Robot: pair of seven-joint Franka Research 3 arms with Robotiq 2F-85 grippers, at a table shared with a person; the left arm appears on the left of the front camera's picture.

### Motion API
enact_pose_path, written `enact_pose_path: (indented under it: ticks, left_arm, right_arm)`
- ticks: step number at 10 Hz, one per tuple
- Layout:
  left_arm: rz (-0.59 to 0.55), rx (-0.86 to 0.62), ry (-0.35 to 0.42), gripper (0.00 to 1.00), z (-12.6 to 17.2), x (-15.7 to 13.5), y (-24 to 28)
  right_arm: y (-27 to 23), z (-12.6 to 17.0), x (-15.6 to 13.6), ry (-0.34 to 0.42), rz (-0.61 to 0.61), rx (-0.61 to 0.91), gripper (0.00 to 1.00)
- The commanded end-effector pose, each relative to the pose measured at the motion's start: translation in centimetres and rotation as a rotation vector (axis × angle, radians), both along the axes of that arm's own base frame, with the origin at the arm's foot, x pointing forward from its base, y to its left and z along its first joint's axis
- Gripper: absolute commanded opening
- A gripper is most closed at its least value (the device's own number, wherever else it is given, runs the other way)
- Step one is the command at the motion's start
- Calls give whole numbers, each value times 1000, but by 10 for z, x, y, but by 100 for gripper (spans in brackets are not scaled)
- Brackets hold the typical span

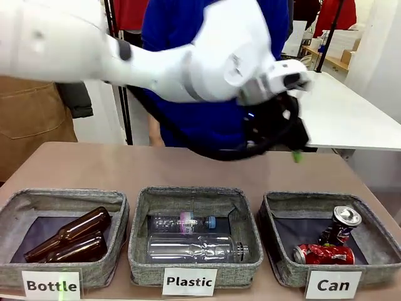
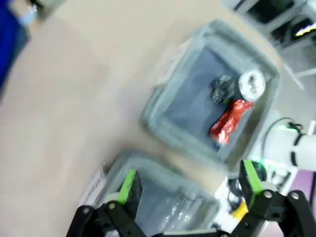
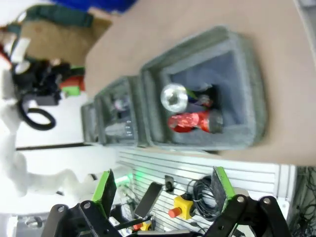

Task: Sort the can waste into the basket.
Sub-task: Pick up the can waste from the table and place it in the right Fabric basket.

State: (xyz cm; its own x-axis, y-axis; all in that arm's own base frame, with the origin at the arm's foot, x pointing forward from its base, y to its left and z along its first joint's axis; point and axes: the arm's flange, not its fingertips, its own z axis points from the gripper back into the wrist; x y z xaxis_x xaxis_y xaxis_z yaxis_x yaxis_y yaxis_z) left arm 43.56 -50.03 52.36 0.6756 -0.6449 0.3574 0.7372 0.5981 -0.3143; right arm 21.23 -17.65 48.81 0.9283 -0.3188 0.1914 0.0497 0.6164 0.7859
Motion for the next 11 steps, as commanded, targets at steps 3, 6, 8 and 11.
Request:
enact_pose_path:
  ticks: [3,6,8,11]
  left_arm:
    - [152,-9,277,100,14,1,183]
    - [439,-371,393,100,-5,15,342]
    - [422,-620,535,100,-31,-7,449]
    - [464,-1120,595,100,-91,-23,548]
  right_arm:
    - [112,69,86,-79,253,15,100]
    - [191,80,129,-51,348,175,100]
    - [218,65,141,49,353,345,100]
    - [209,22,155,98,273,397,100]
